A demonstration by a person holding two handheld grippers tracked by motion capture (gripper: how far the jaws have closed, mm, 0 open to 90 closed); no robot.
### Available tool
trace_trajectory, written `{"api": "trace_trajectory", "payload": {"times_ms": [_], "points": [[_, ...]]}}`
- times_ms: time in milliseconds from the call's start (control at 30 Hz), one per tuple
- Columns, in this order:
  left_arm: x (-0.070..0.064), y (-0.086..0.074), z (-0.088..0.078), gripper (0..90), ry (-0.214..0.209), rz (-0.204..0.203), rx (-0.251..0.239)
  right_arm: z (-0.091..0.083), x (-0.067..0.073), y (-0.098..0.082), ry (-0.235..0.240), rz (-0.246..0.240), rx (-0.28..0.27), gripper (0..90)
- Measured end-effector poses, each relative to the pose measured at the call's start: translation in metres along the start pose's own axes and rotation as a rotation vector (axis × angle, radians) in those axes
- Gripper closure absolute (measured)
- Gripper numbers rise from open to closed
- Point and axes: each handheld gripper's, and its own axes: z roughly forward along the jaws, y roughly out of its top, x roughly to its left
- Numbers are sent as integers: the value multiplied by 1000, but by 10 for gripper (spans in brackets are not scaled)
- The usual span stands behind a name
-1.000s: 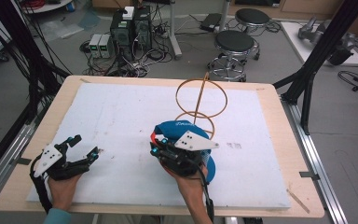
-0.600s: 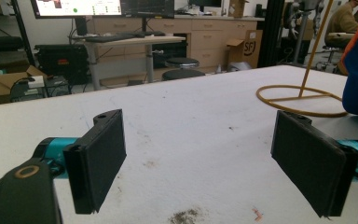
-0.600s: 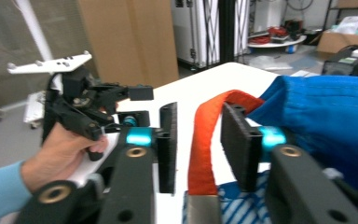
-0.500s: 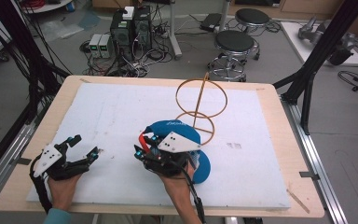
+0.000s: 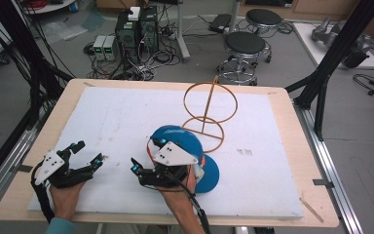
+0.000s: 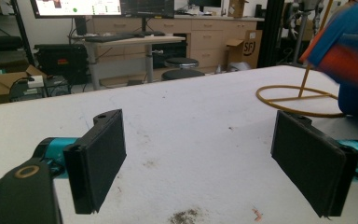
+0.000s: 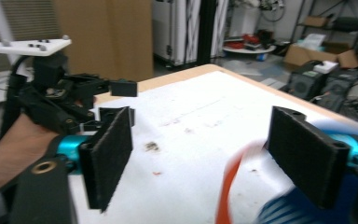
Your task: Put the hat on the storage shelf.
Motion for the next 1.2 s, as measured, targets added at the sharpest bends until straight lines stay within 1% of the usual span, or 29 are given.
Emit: {"api": "trace_trajectory", "payload": {"times_ms": [33, 100, 200, 300, 367, 467, 500, 633, 667, 700, 800, 833, 867, 1000, 1200], "points": [[0, 0, 0, 180, 0, 0, 1, -1, 0, 1, 3, 2, -11, 179], [0, 0, 0, 180, -1, -1, -1, -1, 0, 2, 0, -1, -15, 170], [0, 0, 0, 180, -1, 0, -1, -3, -1, 2, 10, 3, -32, 148], [0, 0, 0, 180, -1, 0, -1, -3, -2, 3, 26, -4, -37, 119], [0, 0, 0, 180, -2, 1, -2, -4, -2, 2, 33, -10, -38, 118], [0, 0, 0, 180, -2, 2, -2, -5, -6, 2, 46, -14, -35, 110], [0, 0, 0, 180, -2, 2, -2, -5, -8, 2, 60, -17, -32, 99], [0, 0, 0, 180, -2, 3, -2, -9, -20, 0, 108, -41, -3, 94], [0, 0, 0, 180, -1, 3, -2, -10, -24, -1, 112, -57, 6, 68], [0, 0, 0, 180, -2, 3, -1, -11, -29, -2, 115, -67, 12, 6], [0, 0, 0, 180, -2, 4, 0, -17, -40, -5, 115, -84, 34, 5], [0, 0, 0, 180, -2, 5, 0, -23, -48, -7, 107, -95, 36, 5], [0, 0, 0, 180, -2, 5, 0, -23, -48, -7, 107, -95, 36, 5], [-1, 0, 0, 180, -1, 7, 1, -33, -61, -14, 100, -86, 62, 5], [-1, 0, 0, 180, 0, 10, 3, -43, -75, -31, 79, -84, 125, 5]]}}
